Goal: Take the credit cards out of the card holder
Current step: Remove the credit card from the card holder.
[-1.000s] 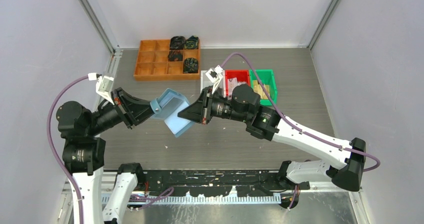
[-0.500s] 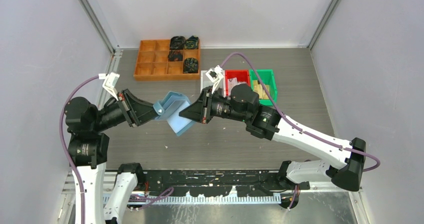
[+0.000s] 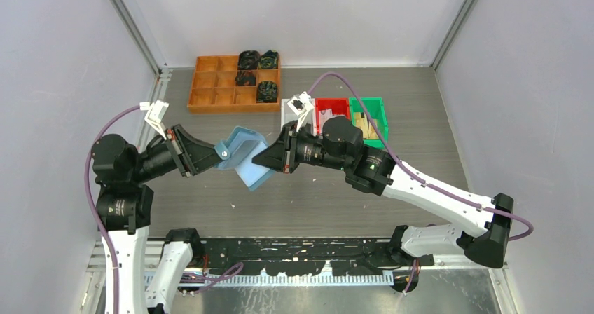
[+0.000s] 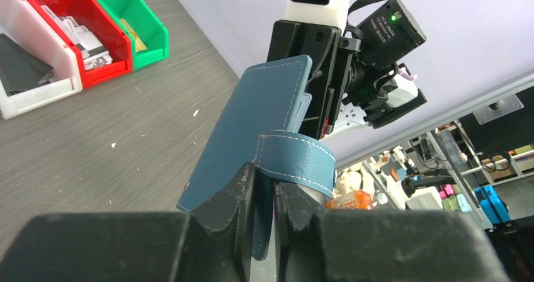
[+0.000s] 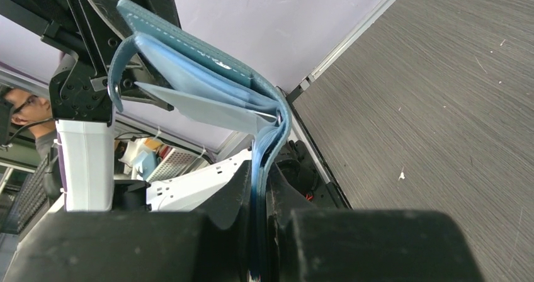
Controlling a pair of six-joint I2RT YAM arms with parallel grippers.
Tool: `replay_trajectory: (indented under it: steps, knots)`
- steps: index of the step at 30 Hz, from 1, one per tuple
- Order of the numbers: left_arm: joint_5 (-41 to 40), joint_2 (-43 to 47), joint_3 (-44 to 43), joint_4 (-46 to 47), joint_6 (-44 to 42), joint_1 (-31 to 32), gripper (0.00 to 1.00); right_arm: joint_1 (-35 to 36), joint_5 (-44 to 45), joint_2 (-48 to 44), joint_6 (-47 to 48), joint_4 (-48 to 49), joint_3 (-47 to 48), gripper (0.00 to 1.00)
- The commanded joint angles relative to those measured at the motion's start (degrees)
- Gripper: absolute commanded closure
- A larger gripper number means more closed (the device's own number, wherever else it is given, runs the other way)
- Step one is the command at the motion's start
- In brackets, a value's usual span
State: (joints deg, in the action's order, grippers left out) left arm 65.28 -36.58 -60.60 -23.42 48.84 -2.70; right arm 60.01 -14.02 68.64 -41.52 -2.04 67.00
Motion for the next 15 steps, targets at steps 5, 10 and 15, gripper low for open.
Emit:
replay_trajectory:
  steps: [5, 10, 15]
  knots:
    - [-4.17, 0.68, -3.42, -3.31, -8.35, -0.07, 0.93, 0.64, -0.78, -1.01, 1.14, 4.95, 3.4, 0.99]
    - [-7.84, 2.52, -4.16, -6.64, -13.12, -0.09, 0.9, 0.96, -2.18, -0.39, 1.21, 6.03, 3.81, 0.99]
    - [-3.9, 1.18, -5.01, -5.48, -10.64, -0.05, 0.84, 1.13, -2.94, -0.16, 1.51, 6.26, 4.01, 0.99]
